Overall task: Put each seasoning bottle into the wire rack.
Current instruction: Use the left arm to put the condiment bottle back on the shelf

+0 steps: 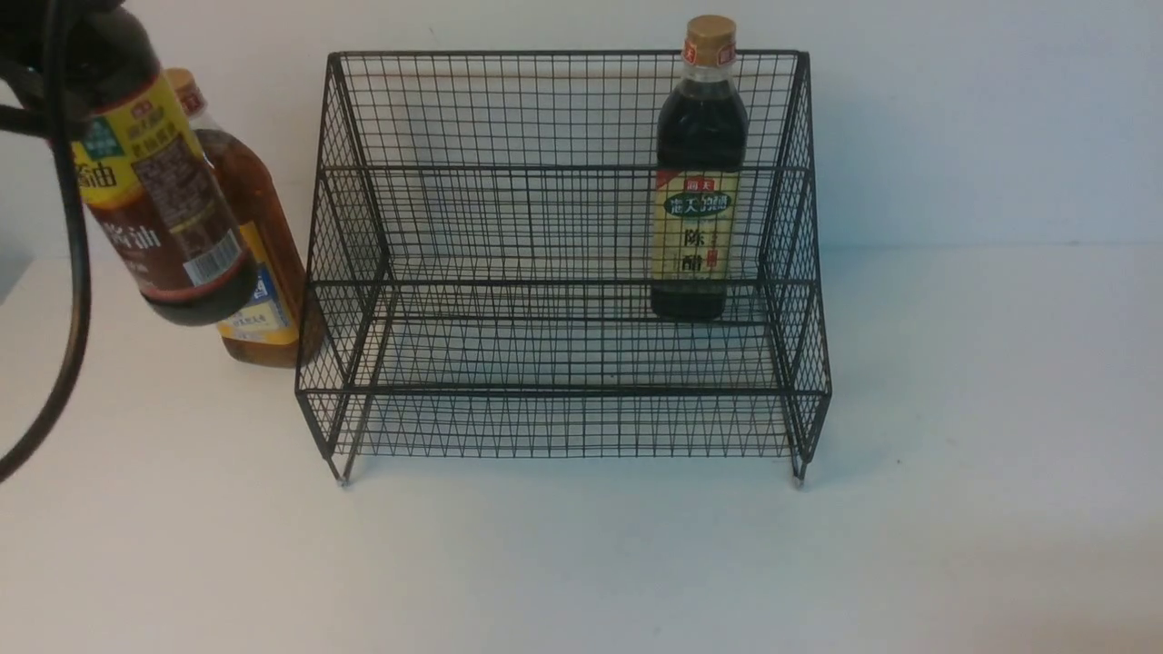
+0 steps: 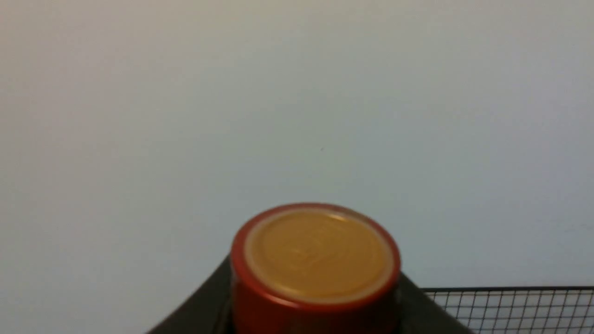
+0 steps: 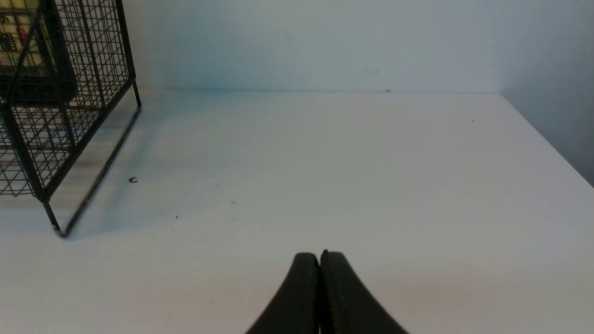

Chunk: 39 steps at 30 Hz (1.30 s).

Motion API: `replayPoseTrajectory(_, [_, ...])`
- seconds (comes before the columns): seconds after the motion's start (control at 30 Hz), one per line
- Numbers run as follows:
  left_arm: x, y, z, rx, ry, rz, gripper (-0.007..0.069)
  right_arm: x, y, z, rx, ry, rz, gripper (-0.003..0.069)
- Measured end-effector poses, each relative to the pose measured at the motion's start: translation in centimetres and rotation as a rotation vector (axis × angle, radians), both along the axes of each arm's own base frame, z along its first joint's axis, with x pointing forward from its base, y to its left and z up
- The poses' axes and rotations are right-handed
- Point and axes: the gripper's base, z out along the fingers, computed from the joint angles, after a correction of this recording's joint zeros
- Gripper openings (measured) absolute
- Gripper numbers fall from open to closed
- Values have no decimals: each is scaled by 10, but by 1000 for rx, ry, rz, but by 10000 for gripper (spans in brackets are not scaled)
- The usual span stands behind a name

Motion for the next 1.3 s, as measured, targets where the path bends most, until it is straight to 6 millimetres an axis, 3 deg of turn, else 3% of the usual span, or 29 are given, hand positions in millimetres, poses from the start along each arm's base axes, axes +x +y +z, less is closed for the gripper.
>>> replayPoseTrajectory(0.17, [19, -26, -1, 21, 12, -87, 260, 0, 0, 0, 0, 0, 0, -15])
replayPoseTrajectory(0.3, [48, -47, -12, 29, 63, -135, 260, 0, 0, 0, 0, 0, 0, -15])
replayPoseTrajectory(0.47, [78, -59, -13, 32, 71, -146, 260, 0, 0, 0, 0, 0, 0, -15])
replayPoseTrajectory(0.6, [91, -62, -14, 27, 69, -146, 260, 0, 0, 0, 0, 0, 0, -15])
replayPoseTrajectory(0.73, [108, -67, -23, 32, 92, -146, 260, 0, 0, 0, 0, 0, 0, -15])
replayPoseTrajectory(0.8, [120, -70, -37, 39, 129, -147, 260, 0, 0, 0, 0, 0, 0, -15])
replayPoseTrajectory(0.97, [132, -74, -56, 48, 178, -147, 260, 0, 0, 0, 0, 0, 0, -15])
replayPoseTrajectory(1.3, [133, -74, -69, 69, 290, -145, 260, 0, 0, 0, 0, 0, 0, -15])
